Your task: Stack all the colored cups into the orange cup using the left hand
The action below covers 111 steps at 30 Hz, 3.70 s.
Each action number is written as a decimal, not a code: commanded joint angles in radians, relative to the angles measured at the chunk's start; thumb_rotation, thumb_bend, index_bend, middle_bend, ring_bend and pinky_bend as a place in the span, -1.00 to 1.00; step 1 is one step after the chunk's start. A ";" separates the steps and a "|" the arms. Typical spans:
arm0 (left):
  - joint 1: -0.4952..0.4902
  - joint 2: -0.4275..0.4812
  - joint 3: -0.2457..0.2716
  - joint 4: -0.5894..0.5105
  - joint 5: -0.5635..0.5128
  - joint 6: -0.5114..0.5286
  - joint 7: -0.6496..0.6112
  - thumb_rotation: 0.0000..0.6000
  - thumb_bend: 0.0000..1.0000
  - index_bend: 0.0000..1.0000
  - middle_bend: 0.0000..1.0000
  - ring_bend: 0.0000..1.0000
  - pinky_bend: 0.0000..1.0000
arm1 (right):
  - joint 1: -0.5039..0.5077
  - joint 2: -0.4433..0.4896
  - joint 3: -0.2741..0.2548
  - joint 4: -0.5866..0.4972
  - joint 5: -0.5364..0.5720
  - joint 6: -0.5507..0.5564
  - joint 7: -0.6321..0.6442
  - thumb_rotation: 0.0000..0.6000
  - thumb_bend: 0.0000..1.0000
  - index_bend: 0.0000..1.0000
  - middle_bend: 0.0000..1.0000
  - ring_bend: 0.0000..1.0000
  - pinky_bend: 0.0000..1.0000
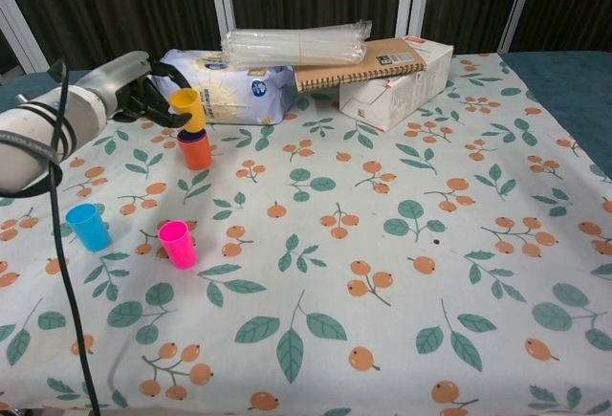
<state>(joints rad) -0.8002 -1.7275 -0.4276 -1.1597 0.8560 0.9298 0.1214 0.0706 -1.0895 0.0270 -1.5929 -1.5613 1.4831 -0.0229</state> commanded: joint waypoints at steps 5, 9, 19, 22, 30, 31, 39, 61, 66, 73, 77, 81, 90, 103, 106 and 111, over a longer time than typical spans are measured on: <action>-0.005 -0.022 0.023 0.044 0.001 -0.017 -0.002 1.00 -0.24 0.19 1.00 1.00 1.00 | 0.000 0.002 0.001 0.000 0.002 0.000 0.004 1.00 -0.75 -1.00 -1.00 -1.00 -1.00; -0.009 -0.031 0.031 0.060 0.000 -0.027 -0.001 1.00 -0.22 0.11 1.00 1.00 1.00 | 0.000 0.003 0.003 0.001 0.004 0.000 0.007 1.00 -0.75 -1.00 -1.00 -1.00 -1.00; 0.015 0.016 0.052 -0.017 0.028 -0.020 -0.008 1.00 -0.27 -1.00 1.00 1.00 1.00 | 0.000 0.003 0.001 0.002 0.003 -0.001 0.005 1.00 -0.75 -1.00 -1.00 -1.00 -1.00; 0.069 0.092 0.091 -0.150 0.094 0.036 -0.011 1.00 -0.27 -0.96 1.00 1.00 1.00 | 0.002 0.003 -0.001 0.001 0.001 -0.007 0.004 1.00 -0.75 -1.00 -1.00 -1.00 -1.00; 0.251 0.285 0.247 -0.444 0.228 0.144 -0.064 1.00 -0.28 -0.73 1.00 1.00 1.00 | -0.005 0.005 -0.009 0.001 -0.009 0.002 0.004 1.00 -0.75 -1.00 -1.00 -1.00 -1.00; 0.271 0.297 0.268 -0.457 0.247 0.156 -0.074 1.00 -0.28 -0.70 1.00 1.00 1.00 | -0.006 0.006 -0.010 0.000 -0.012 0.005 0.005 1.00 -0.75 -1.00 -1.00 -1.00 -1.00; 0.343 0.296 0.337 -0.429 0.294 0.205 -0.084 1.00 -0.28 -0.60 1.00 1.00 1.00 | -0.002 0.005 -0.017 0.000 -0.024 -0.003 0.005 1.00 -0.75 -1.00 -1.00 -1.00 -1.00; 0.358 0.222 0.327 -0.289 0.291 0.128 -0.144 1.00 -0.27 -0.13 1.00 1.00 1.00 | -0.002 0.010 -0.016 -0.005 -0.022 -0.003 0.014 1.00 -0.75 -1.00 -1.00 -1.00 -1.00; 0.347 0.227 0.305 -0.287 0.296 0.122 -0.149 1.00 -0.24 0.07 1.00 1.00 1.00 | 0.004 0.017 -0.014 -0.006 -0.014 -0.016 0.026 1.00 -0.75 -1.00 -1.00 -1.00 -1.00; 0.330 0.262 0.252 -0.342 0.286 0.123 -0.163 1.00 -0.22 0.17 1.00 1.00 1.00 | 0.003 0.023 -0.022 -0.007 -0.024 -0.019 0.032 1.00 -0.75 -1.00 -1.00 -1.00 -1.00; 0.287 0.261 0.162 -0.367 0.256 0.127 -0.183 1.00 -0.21 0.17 1.00 1.00 1.00 | 0.003 0.018 -0.028 -0.008 -0.035 -0.018 0.024 1.00 -0.75 -1.00 -1.00 -1.00 -1.00; 0.198 0.204 0.067 -0.308 0.175 0.099 -0.142 1.00 -0.22 0.18 1.00 1.00 1.00 | 0.007 0.017 -0.024 -0.009 -0.026 -0.025 0.022 1.00 -0.75 -1.00 -1.00 -1.00 -1.00; 0.018 0.051 -0.004 -0.076 -0.011 0.008 0.005 1.00 -0.21 0.17 1.00 1.00 1.00 | 0.013 0.025 -0.011 -0.006 0.003 -0.038 0.035 1.00 -0.75 -1.00 -1.00 -1.00 -1.00; -0.031 -0.014 0.008 0.039 -0.051 -0.014 0.037 1.00 -0.22 0.17 1.00 1.00 1.00 | 0.011 0.028 -0.012 -0.012 0.008 -0.037 0.036 1.00 -0.75 -1.00 -1.00 -1.00 -1.00; -0.031 -0.018 0.011 0.067 -0.071 -0.040 0.035 1.00 -0.22 0.17 1.00 1.00 1.00 | 0.008 0.027 -0.019 -0.009 -0.009 -0.032 0.035 1.00 -0.75 -1.00 -1.00 -1.00 -1.00; -0.035 -0.018 0.019 0.096 -0.071 -0.062 0.032 1.00 -0.23 0.13 1.00 1.00 1.00 | 0.012 0.027 -0.014 -0.008 0.001 -0.038 0.039 1.00 -0.75 -1.00 -1.00 -1.00 -1.00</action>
<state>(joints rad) -0.8342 -1.7461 -0.4112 -1.0657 0.7852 0.8743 0.1552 0.0816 -1.0621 0.0110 -1.6010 -1.5621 1.4461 0.0147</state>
